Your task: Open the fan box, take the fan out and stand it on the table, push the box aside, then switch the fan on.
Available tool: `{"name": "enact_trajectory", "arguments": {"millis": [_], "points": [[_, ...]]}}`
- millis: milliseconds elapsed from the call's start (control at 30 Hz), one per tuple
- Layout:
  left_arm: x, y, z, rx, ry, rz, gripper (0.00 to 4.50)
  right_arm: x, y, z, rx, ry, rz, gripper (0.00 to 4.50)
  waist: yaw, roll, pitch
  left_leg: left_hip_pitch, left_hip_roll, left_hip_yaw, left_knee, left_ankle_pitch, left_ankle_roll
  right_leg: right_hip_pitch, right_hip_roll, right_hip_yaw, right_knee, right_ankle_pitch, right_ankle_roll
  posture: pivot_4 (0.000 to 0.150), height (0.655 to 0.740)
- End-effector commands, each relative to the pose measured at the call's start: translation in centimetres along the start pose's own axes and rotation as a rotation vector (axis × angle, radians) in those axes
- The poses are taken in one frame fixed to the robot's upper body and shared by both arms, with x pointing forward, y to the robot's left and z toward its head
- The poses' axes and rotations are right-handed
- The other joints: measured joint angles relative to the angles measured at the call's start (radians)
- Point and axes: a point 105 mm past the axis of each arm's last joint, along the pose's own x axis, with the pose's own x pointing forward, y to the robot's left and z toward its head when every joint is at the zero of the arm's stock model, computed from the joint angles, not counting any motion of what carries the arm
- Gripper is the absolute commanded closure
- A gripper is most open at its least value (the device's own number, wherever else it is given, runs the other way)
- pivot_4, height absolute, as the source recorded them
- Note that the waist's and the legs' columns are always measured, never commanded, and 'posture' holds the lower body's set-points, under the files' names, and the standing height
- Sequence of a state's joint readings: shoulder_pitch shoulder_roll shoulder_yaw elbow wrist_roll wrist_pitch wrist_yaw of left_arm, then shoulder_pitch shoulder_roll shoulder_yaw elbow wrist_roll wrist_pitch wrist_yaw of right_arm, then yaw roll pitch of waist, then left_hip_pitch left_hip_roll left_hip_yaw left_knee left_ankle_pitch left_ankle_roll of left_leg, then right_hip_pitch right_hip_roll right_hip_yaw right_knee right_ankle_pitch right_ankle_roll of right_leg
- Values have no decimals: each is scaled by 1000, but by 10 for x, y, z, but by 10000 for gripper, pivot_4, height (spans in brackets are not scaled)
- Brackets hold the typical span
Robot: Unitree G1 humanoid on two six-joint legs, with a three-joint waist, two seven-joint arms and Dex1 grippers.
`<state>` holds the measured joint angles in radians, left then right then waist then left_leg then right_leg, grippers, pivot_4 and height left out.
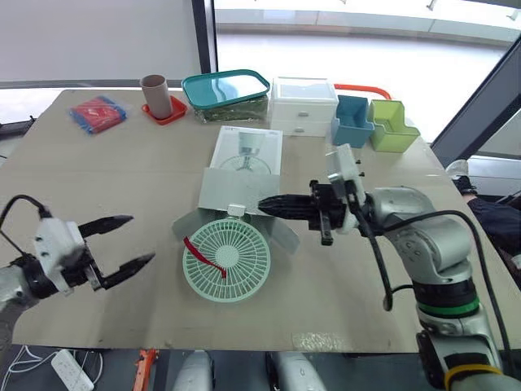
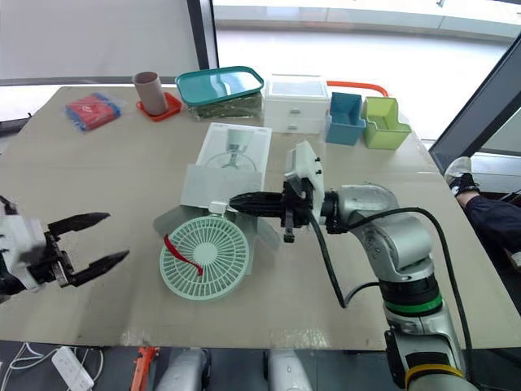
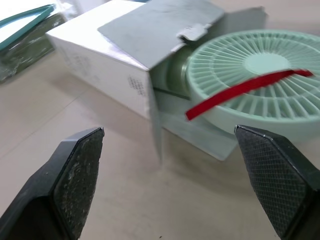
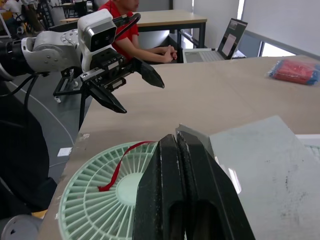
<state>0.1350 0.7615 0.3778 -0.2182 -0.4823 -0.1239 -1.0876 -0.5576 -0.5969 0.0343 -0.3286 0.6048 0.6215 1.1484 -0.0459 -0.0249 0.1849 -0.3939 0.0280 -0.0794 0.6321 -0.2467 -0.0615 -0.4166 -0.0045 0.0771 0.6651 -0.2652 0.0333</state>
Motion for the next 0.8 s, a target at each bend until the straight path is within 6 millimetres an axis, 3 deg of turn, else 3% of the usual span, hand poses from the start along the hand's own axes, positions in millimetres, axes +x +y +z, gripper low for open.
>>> {"name": "enact_trajectory", "arguments": {"millis": [33,300,433,600,800], "points": [[3,-5,-1,285,0,-89,533,-6,18,-2,-68,46,74,45000,0,0,0,0,0,0,1,0,0,0,1,0,0,0,0,1500,7400],[-2,-23,-20,667,-26,-275,533,-13,17,-19,-38,103,45,45000,-1,0,0,1,1,3,3,0,0,1,0,0,1,2,0,1500,7400],[9,-18,-17,835,-103,-241,533,-14,18,-26,-34,119,40,45000,1,0,0,0,1,2,4,0,0,1,0,0,1,2,1,1500,7400],[30,-16,-8,892,-219,-162,533,-13,16,-30,-35,137,22,45000,1,0,0,1,0,1,6,0,1,3,0,1,1,4,4,1500,7400],[39,-32,-21,911,-233,-228,533,-11,15,-29,-39,134,19,45000,-2,0,0,2,1,0,6,-1,1,3,1,0,2,6,3,1500,7400]]}}
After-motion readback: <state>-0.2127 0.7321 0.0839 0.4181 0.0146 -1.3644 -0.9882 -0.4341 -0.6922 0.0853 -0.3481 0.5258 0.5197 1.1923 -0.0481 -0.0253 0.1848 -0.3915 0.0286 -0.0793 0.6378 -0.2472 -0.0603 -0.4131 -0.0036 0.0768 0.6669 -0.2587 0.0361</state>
